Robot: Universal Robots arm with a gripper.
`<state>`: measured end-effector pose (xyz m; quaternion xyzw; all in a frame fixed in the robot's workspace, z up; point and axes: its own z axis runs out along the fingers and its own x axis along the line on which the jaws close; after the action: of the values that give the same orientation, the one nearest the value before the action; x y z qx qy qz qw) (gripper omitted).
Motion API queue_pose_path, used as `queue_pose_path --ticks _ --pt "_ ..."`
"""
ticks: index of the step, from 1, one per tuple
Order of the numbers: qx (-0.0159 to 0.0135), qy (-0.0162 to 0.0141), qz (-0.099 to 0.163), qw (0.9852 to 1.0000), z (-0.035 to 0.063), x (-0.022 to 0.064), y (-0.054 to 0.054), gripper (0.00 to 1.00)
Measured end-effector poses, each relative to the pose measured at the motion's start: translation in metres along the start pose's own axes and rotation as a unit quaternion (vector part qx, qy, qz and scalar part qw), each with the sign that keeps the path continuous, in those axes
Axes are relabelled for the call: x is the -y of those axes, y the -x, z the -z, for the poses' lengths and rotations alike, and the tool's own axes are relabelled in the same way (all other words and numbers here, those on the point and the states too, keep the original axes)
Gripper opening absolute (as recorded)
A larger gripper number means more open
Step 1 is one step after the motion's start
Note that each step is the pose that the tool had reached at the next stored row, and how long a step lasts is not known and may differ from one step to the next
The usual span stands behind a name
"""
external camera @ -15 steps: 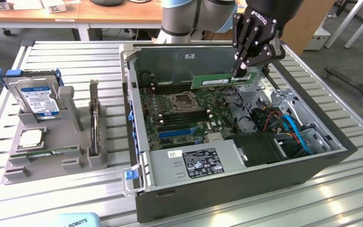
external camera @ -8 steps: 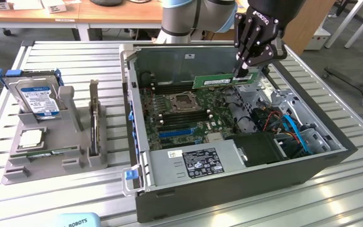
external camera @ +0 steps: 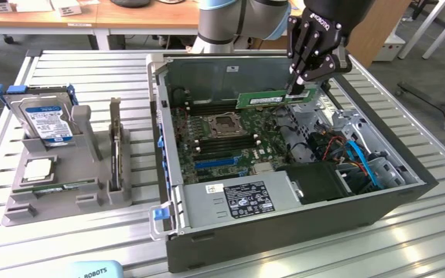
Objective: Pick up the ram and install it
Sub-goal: 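Pick up the ram and move it above insertion slot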
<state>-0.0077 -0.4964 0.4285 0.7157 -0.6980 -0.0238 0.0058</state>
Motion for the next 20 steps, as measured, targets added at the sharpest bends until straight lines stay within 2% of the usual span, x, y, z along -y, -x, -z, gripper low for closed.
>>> queue_pose_path --ticks 20 --pt "0.0001 -0.0001 -0.004 1.0000 -0.0029 -0.0043 0.039 0.12"
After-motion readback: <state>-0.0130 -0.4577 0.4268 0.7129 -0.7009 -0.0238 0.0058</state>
